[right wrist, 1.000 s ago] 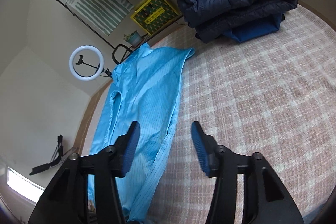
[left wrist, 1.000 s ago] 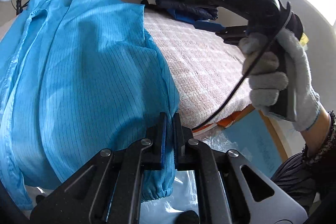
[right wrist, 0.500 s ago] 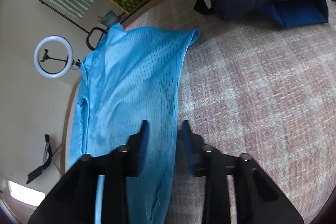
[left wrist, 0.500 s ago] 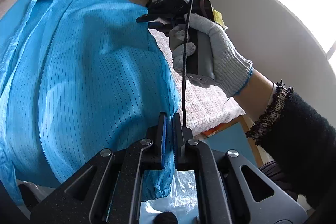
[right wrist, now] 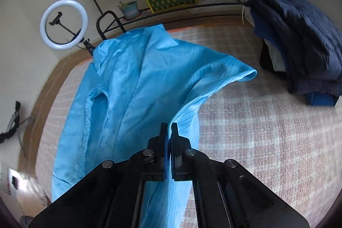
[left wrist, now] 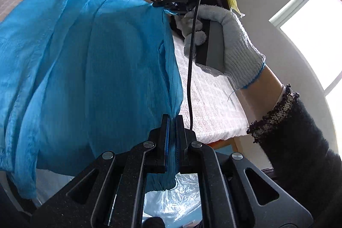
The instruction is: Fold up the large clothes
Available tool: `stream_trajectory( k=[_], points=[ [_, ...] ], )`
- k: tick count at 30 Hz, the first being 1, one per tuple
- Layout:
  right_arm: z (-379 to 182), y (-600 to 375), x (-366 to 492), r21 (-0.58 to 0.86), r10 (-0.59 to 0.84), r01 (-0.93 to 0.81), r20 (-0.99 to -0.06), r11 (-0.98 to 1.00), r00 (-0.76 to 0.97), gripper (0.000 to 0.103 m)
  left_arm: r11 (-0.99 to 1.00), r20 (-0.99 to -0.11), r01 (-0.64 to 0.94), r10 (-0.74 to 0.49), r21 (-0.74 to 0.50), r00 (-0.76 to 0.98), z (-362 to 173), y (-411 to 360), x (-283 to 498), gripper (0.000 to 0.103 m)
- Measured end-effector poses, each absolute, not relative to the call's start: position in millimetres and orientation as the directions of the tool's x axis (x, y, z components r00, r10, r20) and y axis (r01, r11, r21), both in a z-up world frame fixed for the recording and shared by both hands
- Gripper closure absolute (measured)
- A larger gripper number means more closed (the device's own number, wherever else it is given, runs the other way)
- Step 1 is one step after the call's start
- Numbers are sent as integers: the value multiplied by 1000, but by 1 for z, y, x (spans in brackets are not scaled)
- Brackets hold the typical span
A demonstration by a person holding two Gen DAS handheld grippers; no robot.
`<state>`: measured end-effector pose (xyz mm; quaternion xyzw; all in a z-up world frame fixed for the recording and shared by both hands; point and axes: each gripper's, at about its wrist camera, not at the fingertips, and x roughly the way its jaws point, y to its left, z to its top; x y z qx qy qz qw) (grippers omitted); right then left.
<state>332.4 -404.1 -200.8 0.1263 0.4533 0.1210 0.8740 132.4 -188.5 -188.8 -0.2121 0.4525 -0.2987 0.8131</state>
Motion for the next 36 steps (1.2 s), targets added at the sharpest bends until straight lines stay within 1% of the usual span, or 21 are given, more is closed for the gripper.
stream_trajectory(
  k=[5,8,11,17,22,26,27,28,29,31,32,35,36],
  points=[
    [-184,-338,332,233,310,-207,-761,950,570,102,721,-600,207,-674,-661,431,-194,-150,129,102],
    [-186,-302,334,199,316,-262,-768,944,557,102,744,-625,163,-642,-648,443,-202,-129,123,102],
    [-196,-272,336,179,325,-308,-780,934,535,102,768,-657,118,-607,-629,447,-210,-111,119,102],
    [-228,-227,348,140,306,-351,-822,926,481,102,782,-687,45,-572,-622,447,-226,-88,111,103],
    [-238,-201,346,145,332,-402,-829,904,449,102,780,-695,23,-570,-625,438,-233,-85,109,103],
    [-238,-183,341,133,347,-446,-827,885,441,102,776,-686,45,-581,-629,439,-228,-88,106,103],
    [-239,-182,341,135,346,-443,-829,886,439,101,775,-681,54,-583,-629,442,-225,-82,103,103],
    [-240,-184,341,150,354,-443,-834,884,424,98,774,-677,62,-587,-631,445,-221,-81,104,103],
    [-240,-187,341,171,369,-449,-839,877,401,97,772,-670,74,-591,-632,449,-217,-81,102,103],
    [-233,-196,337,213,406,-459,-833,862,376,91,771,-658,89,-593,-631,464,-207,-81,101,103],
    [-226,-202,332,233,427,-464,-823,855,375,86,769,-655,95,-595,-632,466,-204,-79,103,103],
    [-199,-227,313,310,519,-489,-765,815,380,80,762,-643,105,-604,-639,470,-197,-74,100,103],
    [-191,-235,306,329,537,-487,-751,809,385,79,762,-642,108,-604,-638,472,-196,-72,98,103]
  ],
)
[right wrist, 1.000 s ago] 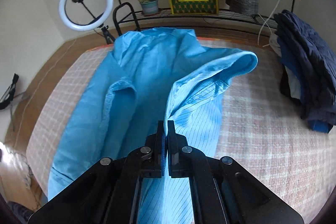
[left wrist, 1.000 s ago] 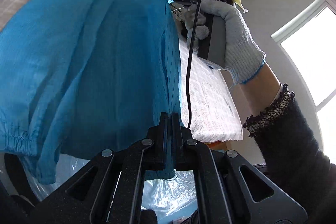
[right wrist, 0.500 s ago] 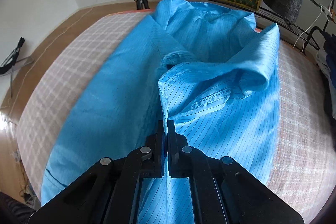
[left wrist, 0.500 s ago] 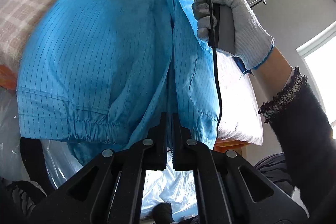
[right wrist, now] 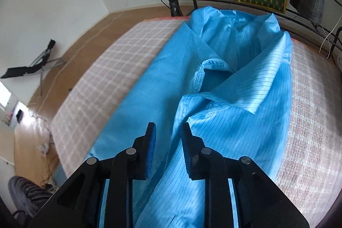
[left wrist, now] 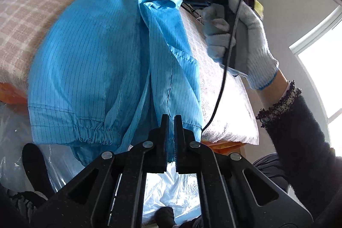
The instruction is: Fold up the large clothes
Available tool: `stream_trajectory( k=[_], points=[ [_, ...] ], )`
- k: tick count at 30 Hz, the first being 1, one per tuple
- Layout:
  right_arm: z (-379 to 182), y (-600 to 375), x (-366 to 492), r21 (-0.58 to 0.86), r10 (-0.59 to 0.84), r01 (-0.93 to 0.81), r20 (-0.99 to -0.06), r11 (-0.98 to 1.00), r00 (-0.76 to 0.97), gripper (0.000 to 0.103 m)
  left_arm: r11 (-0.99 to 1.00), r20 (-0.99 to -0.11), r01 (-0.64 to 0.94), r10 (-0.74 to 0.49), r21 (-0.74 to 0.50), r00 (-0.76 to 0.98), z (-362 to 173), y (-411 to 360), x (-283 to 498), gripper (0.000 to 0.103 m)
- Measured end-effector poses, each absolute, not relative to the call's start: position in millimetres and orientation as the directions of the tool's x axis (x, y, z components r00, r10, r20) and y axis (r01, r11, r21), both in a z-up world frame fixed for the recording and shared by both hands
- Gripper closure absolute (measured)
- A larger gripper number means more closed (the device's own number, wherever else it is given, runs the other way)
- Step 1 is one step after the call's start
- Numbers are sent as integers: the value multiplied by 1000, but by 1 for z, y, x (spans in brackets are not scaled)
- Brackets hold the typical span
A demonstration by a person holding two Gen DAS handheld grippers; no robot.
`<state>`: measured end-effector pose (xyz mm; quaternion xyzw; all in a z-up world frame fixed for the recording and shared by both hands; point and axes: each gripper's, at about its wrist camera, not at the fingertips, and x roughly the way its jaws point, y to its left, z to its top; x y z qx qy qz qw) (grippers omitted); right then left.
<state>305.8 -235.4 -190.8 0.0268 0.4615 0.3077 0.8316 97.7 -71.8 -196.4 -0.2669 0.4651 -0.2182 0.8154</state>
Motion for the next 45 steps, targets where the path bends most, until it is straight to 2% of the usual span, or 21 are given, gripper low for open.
stream_trajectory(
  k=[2,3,4,5,6,7,10,16,17,18,19,21,26,29,33,37,38,40,45],
  points=[
    [-176,-257,285,356,557,-472,-727,806,403,79,766,-644,110,-600,-633,475,-193,-68,95,102],
    [-171,-269,274,370,567,-466,-715,803,409,79,768,-648,108,-599,-631,471,-194,-66,96,96],
    [-168,-282,260,377,568,-456,-709,806,418,79,768,-656,103,-601,-632,456,-196,-65,97,89],
    [-168,-292,246,377,565,-450,-707,810,424,79,764,-660,98,-607,-637,444,-198,-65,99,67],
    [-169,-303,231,377,561,-441,-708,814,430,77,758,-656,92,-612,-646,442,-200,-64,101,57],
    [-172,-314,218,375,549,-425,-712,824,438,72,757,-656,90,-612,-647,442,-202,-65,102,56],
    [-197,-349,176,386,514,-349,-730,854,451,57,750,-662,78,-623,-657,417,-211,-67,111,56],
    [-255,-384,133,484,531,-218,-768,847,358,56,730,-675,47,-653,-682,343,-238,-90,127,56],
    [-259,-384,130,488,535,-217,-771,845,345,56,734,-681,48,-651,-677,336,-239,-93,127,62],
    [-261,-382,126,485,535,-224,-774,845,339,56,739,-687,52,-648,-672,327,-241,-97,128,83],
    [-263,-381,122,484,536,-230,-774,844,337,56,741,-692,57,-650,-669,314,-242,-100,128,93],
    [-266,-380,114,520,565,-222,-759,825,323,57,746,-695,72,-647,-662,313,-241,-102,130,98],
    [-277,-373,78,561,615,-251,-728,788,302,57,762,-695,79,-624,-643,359,-229,-89,123,100],
    [-281,-361,65,534,605,-288,-736,795,304,57,761,-696,54,-617,-646,367,-230,-76,118,100],
    [-287,-342,67,498,588,-326,-751,804,302,57,770,-718,19,-603,-638,348,-243,-73,120,100],
    [-297,-335,85,562,628,-287,-727,776,276,57,791,-739,16,-579,-612,345,-249,-77,125,100],
    [-301,-332,90,576,637,-276,-725,769,262,65,797,-742,23,-573,-604,347,-248,-80,125,100],
    [-301,-323,98,595,650,-266,-722,758,238,94,818,-751,52,-550,-573,365,-241,-83,123,100],
    [-279,-309,92,532,610,-309,-743,788,276,97,829,-756,99,-545,-551,362,-226,-89,119,100]
  ],
)
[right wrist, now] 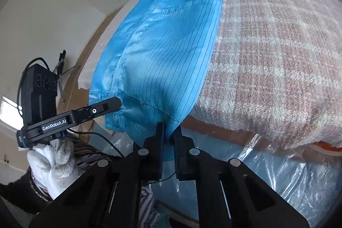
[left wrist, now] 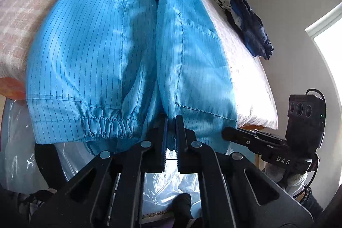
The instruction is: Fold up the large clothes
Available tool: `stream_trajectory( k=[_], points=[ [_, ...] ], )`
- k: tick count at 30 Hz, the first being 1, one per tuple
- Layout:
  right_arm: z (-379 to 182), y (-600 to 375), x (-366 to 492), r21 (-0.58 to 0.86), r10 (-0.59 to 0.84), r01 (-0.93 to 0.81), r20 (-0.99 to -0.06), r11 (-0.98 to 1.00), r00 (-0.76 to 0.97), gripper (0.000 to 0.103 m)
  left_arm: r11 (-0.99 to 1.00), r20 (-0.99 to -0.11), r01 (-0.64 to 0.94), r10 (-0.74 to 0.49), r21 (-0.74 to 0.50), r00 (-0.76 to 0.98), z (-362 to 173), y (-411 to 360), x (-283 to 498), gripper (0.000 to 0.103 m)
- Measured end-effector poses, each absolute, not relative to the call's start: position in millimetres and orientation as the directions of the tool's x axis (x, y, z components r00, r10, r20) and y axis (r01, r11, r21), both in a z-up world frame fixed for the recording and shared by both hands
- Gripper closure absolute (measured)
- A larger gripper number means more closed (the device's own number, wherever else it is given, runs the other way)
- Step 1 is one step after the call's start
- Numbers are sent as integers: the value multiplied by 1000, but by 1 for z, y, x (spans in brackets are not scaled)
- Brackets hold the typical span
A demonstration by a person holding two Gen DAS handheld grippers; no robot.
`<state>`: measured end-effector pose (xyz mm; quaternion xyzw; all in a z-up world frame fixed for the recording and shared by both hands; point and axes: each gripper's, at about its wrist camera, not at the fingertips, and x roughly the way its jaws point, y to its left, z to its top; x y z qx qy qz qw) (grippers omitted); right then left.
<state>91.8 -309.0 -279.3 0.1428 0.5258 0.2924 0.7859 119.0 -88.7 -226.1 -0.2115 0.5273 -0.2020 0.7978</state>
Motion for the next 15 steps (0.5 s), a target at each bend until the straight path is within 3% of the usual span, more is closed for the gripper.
stream_trajectory(
  k=[2,5,15],
  points=[
    [-267,-301,87,478,570,-331,-769,814,291,90,839,-760,136,-536,-527,368,-213,-87,112,100],
    [-245,-301,80,440,543,-340,-776,831,321,89,833,-751,172,-549,-525,367,-191,-79,105,96],
    [-150,-317,45,376,516,-355,-667,856,538,88,876,-663,176,-458,-449,592,-99,12,99,96]
  ],
)
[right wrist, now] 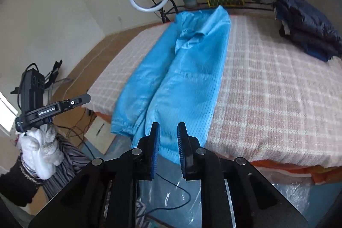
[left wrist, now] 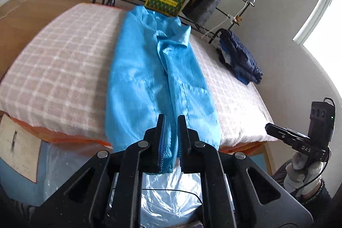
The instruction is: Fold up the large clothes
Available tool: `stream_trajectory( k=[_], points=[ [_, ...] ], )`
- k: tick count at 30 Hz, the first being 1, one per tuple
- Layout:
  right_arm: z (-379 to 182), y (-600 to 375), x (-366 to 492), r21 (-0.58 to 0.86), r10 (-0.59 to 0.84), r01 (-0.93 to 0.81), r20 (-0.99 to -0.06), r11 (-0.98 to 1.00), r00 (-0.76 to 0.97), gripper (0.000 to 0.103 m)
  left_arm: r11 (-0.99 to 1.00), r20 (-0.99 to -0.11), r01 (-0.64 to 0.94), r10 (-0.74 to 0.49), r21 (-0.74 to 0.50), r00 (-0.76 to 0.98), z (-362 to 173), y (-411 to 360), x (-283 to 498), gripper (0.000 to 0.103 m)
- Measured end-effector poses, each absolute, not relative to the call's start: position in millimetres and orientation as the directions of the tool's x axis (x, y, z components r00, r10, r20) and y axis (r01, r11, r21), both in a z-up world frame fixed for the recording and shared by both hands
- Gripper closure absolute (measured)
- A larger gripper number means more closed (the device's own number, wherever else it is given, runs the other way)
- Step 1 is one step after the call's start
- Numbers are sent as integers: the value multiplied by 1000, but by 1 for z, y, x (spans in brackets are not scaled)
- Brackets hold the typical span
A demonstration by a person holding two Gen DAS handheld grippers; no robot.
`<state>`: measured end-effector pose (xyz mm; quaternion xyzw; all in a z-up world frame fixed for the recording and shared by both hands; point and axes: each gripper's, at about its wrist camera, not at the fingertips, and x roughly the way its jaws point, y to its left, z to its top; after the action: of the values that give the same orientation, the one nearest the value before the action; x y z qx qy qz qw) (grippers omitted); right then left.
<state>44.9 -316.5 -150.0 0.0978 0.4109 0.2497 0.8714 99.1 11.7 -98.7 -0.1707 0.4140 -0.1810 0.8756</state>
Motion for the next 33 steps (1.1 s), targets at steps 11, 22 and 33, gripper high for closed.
stream_trajectory(
  k=[11,22,33],
  points=[
    [-96,-328,62,259,518,-462,-594,848,616,75,895,-616,190,-420,-404,667,-42,24,140,96],
    [-123,-364,214,327,480,-354,-658,876,580,93,918,-632,310,-394,-246,667,-10,-34,282,80],
    [-207,-340,359,314,470,-370,-736,874,487,93,922,-806,344,-338,-180,486,-154,-73,463,85]
  ],
)
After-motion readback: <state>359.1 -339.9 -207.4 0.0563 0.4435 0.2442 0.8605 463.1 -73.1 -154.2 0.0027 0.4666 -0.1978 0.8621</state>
